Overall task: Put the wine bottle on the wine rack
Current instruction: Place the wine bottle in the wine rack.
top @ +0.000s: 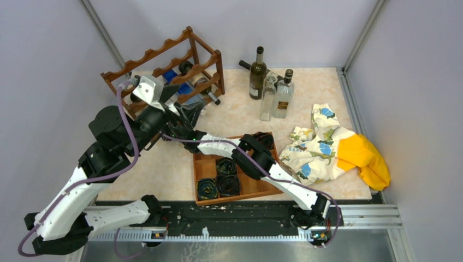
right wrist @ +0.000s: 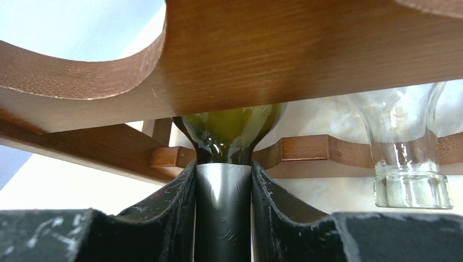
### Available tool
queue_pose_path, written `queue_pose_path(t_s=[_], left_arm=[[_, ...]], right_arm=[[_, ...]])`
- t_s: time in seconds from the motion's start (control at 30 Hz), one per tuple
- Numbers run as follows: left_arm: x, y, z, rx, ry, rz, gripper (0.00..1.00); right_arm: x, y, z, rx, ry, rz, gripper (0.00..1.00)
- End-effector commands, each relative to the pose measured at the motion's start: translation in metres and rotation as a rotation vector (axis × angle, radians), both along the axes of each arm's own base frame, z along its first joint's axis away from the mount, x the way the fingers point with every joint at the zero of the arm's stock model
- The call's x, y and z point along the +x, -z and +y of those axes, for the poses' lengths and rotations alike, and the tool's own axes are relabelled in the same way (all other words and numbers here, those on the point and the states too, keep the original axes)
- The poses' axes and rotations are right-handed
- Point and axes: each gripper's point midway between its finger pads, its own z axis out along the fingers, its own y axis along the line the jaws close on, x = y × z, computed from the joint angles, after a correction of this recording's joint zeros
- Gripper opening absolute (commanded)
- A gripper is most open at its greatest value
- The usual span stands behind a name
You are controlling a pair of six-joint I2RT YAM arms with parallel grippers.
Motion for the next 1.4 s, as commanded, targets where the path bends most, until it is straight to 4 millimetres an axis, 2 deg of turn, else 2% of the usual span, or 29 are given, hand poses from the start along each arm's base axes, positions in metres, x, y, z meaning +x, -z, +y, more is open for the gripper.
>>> queue_pose_path(t_s=[0.0,0.47,0.63,1.03,1.27,1.37], left_arm=[[-0.005,-0.017,0.005,-0.034,0.004,-0.039,0.99],[-0.006,-0.016,0.005,-0.034,0.009,-0.037,0.99],[-0.006,-0.016,0.005,-0.035,0.008,-0.037,0.99],[-0.006,-0.016,0.001,-0.04,0.018,-0.034,0.99],[-0.006,-0.018,0.0,-0.043,0.024,-0.034,0.99],[-0.006,-0.018,0.0,-0.046,0.024,-0.033,0.99]], right_arm=[[0.013,-0.144,0.017,0.345,0.016,-0.156,0.19],[0.01,-0.12,0.021,0.314,0.026,-0.121,0.2],[0.01,-0.121,0.022,0.323,0.04,-0.123,0.27],[0.011,-0.121,0.025,0.331,0.066,-0.154,0.27],[0.01,-0.102,0.027,0.298,0.068,-0.145,0.27],[0.01,-0.095,0.028,0.284,0.063,-0.151,0.3]])
